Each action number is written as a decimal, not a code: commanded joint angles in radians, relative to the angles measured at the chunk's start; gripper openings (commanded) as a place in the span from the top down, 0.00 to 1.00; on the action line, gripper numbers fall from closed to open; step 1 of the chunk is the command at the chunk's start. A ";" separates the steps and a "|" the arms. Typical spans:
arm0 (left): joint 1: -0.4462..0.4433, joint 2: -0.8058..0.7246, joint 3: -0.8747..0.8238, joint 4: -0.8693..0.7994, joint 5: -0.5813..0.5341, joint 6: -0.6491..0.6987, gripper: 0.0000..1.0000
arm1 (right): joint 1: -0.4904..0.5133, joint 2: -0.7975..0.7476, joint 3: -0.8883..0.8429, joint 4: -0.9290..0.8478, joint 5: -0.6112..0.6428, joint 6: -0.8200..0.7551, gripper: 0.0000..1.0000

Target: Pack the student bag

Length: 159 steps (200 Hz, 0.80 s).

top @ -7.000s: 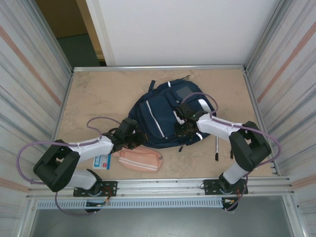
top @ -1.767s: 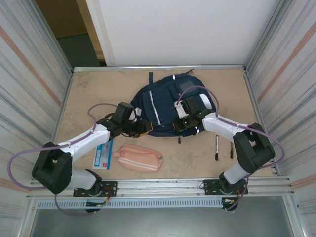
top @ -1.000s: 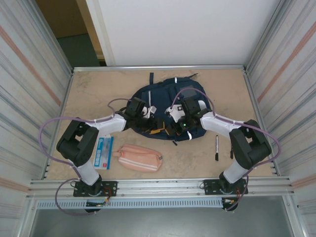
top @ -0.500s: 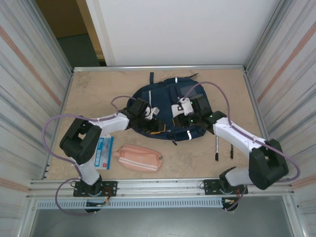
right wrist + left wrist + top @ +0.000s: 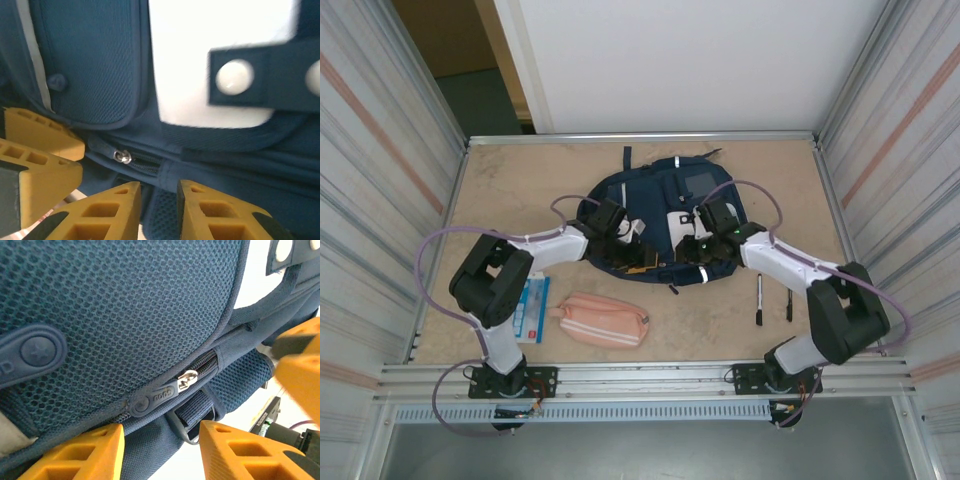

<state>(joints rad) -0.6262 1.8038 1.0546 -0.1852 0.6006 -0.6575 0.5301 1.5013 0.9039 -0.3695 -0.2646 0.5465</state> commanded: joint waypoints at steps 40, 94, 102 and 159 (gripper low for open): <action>0.009 0.045 -0.063 0.185 0.015 -0.150 0.55 | 0.062 0.166 0.105 -0.017 -0.038 0.082 0.78; 0.013 0.077 -0.058 0.218 0.024 -0.163 0.55 | 0.066 0.267 0.134 -0.022 0.016 0.045 0.83; 0.018 0.080 -0.060 0.219 0.021 -0.161 0.55 | 0.067 0.276 0.135 -0.023 0.016 0.041 0.84; 0.044 0.055 -0.103 0.197 -0.071 -0.163 0.52 | 0.067 0.313 0.100 0.006 0.016 0.006 0.88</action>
<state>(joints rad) -0.5972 1.8534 0.9962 0.0353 0.6304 -0.8204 0.5896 1.7569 1.0306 -0.3466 -0.2634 0.5900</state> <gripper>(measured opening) 0.465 0.126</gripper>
